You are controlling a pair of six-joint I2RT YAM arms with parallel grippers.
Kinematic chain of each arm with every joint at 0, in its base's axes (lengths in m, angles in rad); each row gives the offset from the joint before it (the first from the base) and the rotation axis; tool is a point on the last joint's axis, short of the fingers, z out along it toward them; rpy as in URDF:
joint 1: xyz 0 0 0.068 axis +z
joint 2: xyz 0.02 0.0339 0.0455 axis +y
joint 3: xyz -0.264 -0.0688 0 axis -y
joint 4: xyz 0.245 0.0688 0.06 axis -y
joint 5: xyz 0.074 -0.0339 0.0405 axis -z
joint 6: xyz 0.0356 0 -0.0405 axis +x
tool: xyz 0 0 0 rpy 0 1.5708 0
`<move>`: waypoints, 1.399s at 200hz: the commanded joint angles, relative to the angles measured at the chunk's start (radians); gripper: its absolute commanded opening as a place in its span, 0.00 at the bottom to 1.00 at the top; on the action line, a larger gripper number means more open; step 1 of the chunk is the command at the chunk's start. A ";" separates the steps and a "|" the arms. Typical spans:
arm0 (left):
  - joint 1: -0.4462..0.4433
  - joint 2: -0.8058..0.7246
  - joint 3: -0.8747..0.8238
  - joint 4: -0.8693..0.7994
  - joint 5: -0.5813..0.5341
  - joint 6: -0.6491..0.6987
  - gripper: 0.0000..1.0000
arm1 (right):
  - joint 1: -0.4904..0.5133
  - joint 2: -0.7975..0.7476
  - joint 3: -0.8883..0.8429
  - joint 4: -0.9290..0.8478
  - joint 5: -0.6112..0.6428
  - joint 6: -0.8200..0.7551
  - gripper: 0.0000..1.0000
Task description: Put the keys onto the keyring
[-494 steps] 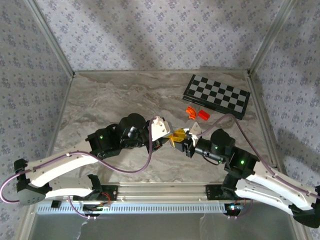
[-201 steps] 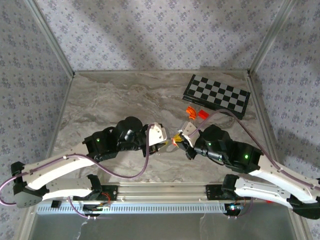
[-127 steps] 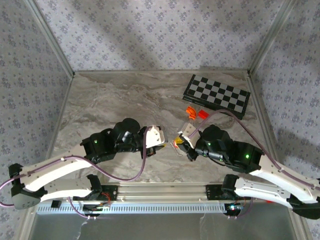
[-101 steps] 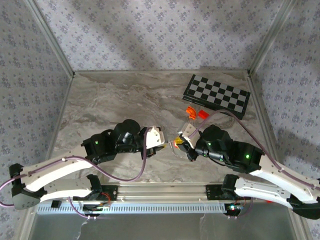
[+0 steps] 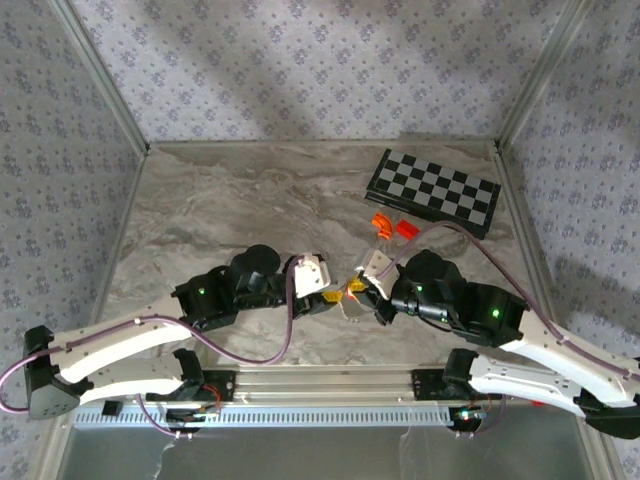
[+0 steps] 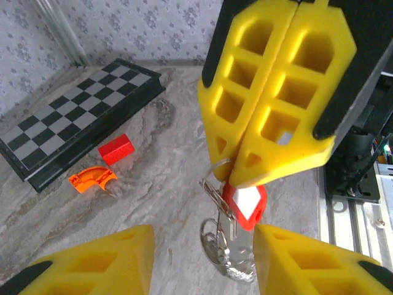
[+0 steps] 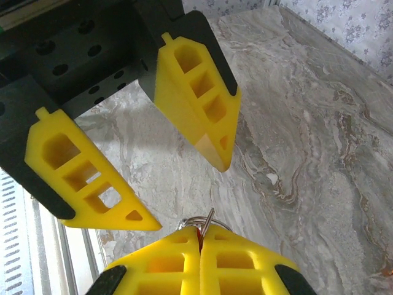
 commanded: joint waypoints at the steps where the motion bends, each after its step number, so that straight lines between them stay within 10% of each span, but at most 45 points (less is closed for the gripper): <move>1: 0.001 -0.011 -0.010 0.097 0.000 -0.029 0.40 | 0.010 0.003 0.044 -0.003 -0.003 -0.015 0.00; 280: 0.008 0.036 -0.030 0.064 0.078 -0.018 0.20 | 0.041 -0.011 0.027 0.033 -0.032 -0.024 0.00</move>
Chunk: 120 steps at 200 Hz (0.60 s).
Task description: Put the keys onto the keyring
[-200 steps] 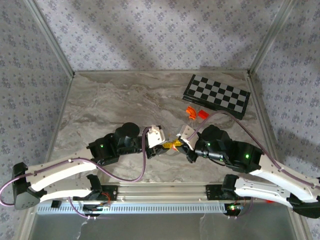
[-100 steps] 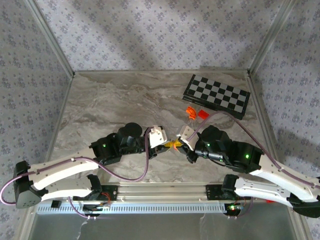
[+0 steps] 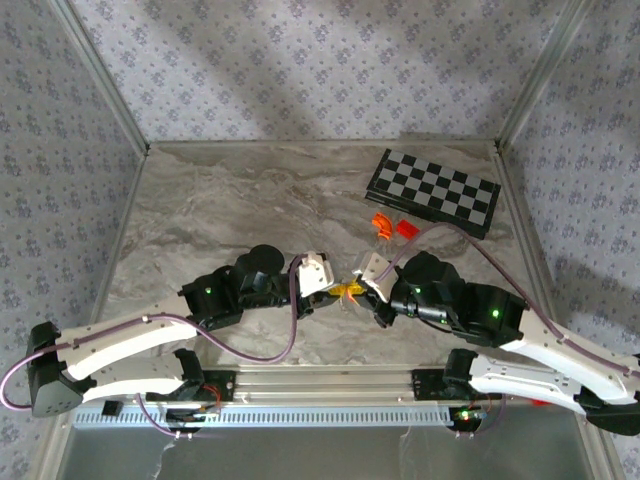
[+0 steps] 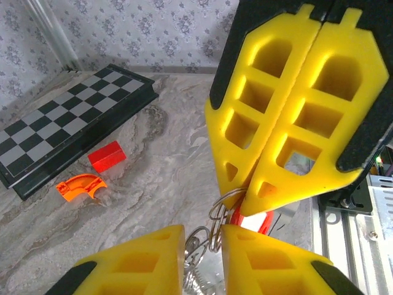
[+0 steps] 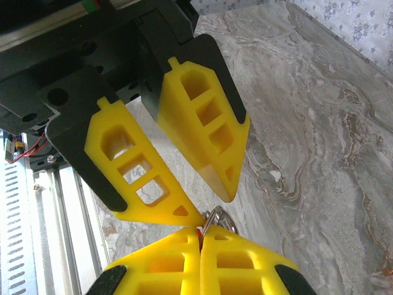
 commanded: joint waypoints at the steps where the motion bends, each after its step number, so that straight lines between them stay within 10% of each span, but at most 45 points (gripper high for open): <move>1: 0.009 0.006 -0.019 0.012 0.048 0.005 0.20 | 0.014 -0.015 0.017 0.054 -0.042 -0.017 0.00; 120: 0.023 -0.029 -0.045 0.052 0.110 -0.022 0.18 | 0.017 -0.011 0.013 0.058 -0.057 -0.017 0.00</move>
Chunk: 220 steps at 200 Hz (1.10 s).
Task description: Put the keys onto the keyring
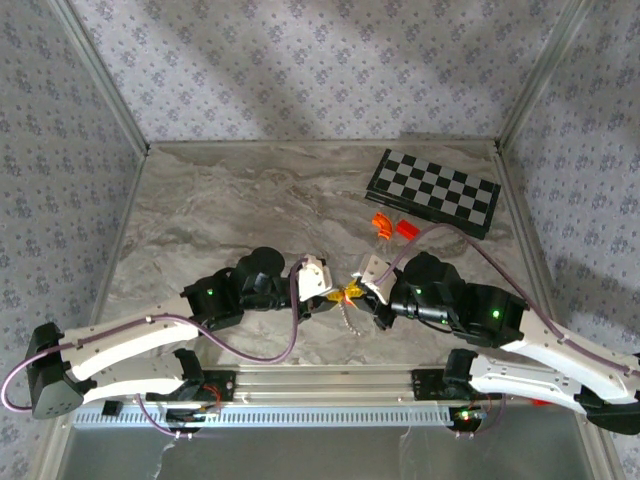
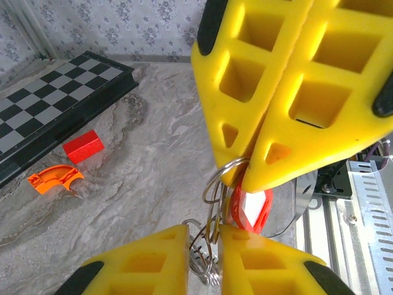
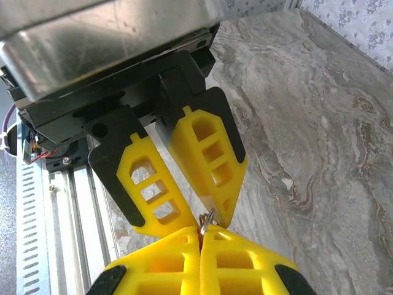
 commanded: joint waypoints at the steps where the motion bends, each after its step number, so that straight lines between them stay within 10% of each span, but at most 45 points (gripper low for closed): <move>1: 0.004 -0.025 0.002 0.040 0.035 -0.011 0.18 | 0.010 -0.011 0.013 0.044 -0.022 -0.014 0.00; 220: 0.004 -0.086 0.016 -0.022 -0.022 0.066 0.00 | 0.014 0.017 0.064 -0.033 -0.020 0.020 0.00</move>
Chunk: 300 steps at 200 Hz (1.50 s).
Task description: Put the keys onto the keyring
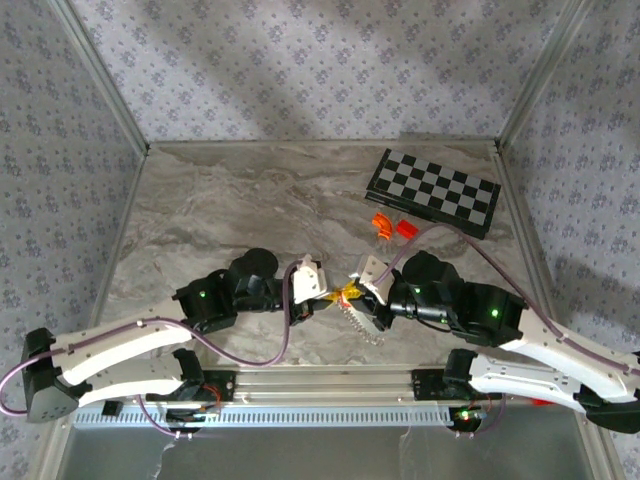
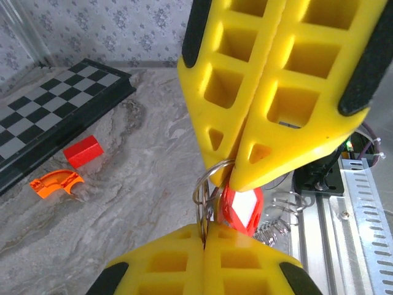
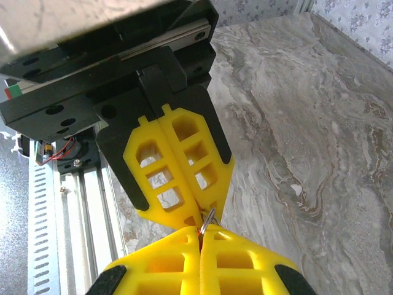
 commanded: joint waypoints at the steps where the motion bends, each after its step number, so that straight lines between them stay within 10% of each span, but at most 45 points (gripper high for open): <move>1: 0.003 -0.037 0.017 0.006 -0.030 0.045 0.00 | 0.009 0.006 0.052 -0.038 0.008 0.020 0.00; 133: -0.022 -0.005 0.052 -0.144 -0.094 0.165 0.00 | 0.009 0.244 0.375 -0.498 0.011 0.146 0.00; 205: -0.041 -0.054 0.013 -0.093 -0.045 0.133 0.00 | 0.015 0.257 0.388 -0.468 -0.064 0.205 0.00; 235: -0.041 -0.059 0.007 -0.093 -0.020 0.111 0.28 | 0.007 0.243 0.378 -0.430 -0.067 0.206 0.00; 300: -0.041 -0.094 -0.013 -0.062 -0.012 0.082 0.33 | -0.009 0.235 0.374 -0.414 -0.080 0.203 0.00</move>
